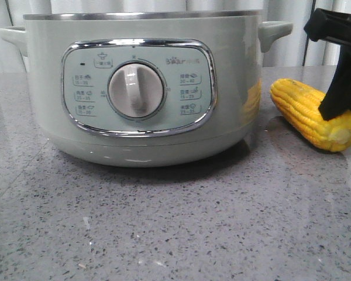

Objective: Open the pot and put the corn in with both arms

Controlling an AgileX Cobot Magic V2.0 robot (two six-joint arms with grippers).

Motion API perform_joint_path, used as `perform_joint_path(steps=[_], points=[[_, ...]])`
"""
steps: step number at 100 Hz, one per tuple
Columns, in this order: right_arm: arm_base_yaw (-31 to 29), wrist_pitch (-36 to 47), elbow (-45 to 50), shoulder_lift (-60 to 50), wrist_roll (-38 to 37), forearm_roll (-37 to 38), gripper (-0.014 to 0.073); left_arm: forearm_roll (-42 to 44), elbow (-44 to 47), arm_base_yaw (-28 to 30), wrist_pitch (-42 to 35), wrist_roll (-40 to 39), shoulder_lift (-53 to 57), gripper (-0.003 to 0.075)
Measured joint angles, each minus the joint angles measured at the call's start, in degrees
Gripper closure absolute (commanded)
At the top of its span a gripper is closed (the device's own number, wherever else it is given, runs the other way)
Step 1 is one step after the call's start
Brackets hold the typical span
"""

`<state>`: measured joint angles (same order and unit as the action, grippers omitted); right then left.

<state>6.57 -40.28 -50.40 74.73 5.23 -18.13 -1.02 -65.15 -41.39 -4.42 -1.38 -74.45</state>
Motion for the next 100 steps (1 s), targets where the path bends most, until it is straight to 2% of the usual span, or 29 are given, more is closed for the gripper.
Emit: perform_joint_path(steps=[27,55,77,100], points=[[-0.12,-3.1,0.11,-3.67,-0.12,2.12,0.0657,5.38,0.21,0.1,3.73,0.0,13.5,0.0741],[-3.24,-11.64,0.11,-16.18,-3.1,4.09,0.0657,10.41,2.86,1.29,15.13,0.0,26.54,0.0741],[-5.09,-17.94,0.11,-27.03,-6.65,7.46,0.0657,12.63,10.79,10.33,22.35,0.0,35.03,0.0741],[-3.31,-22.7,-4.97,-29.52,-5.63,4.52,0.0657,12.42,23.55,20.78,20.85,0.0,42.64,0.0741]])
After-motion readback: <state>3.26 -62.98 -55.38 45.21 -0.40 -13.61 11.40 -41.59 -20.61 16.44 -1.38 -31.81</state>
